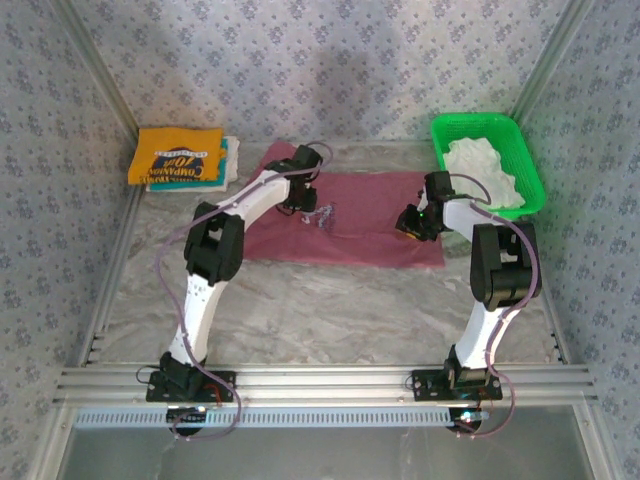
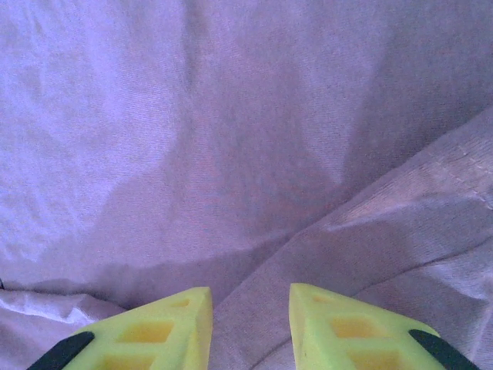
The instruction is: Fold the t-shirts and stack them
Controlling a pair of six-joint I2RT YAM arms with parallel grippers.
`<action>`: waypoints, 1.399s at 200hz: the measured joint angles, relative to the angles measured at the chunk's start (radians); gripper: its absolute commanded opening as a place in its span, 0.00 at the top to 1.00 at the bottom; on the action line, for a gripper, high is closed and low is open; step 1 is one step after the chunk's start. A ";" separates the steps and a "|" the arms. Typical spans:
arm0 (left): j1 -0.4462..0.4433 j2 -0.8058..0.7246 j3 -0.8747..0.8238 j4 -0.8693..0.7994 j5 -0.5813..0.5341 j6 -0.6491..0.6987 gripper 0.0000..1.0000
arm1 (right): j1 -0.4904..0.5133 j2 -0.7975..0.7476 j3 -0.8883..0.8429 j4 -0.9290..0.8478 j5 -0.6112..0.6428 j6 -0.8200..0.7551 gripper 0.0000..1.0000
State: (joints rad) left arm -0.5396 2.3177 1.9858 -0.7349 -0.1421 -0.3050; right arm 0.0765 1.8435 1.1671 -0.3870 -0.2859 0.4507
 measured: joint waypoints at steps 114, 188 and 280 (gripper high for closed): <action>0.268 -0.688 -0.897 0.434 0.102 -0.163 0.56 | -0.037 -0.167 -0.145 0.002 0.020 -0.007 0.62; 0.370 -0.648 -1.105 0.493 0.228 -0.233 0.66 | -0.096 -0.141 -0.211 0.032 0.017 0.018 0.63; 0.444 -0.887 -1.313 0.445 0.248 -0.291 0.68 | -0.179 -0.301 -0.436 0.117 -0.063 0.101 0.62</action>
State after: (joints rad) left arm -0.0959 1.4307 0.6731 -0.2897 0.1062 -0.5961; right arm -0.1020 1.5421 0.7315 -0.2695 -0.3492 0.5522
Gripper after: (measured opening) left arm 0.315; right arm 0.376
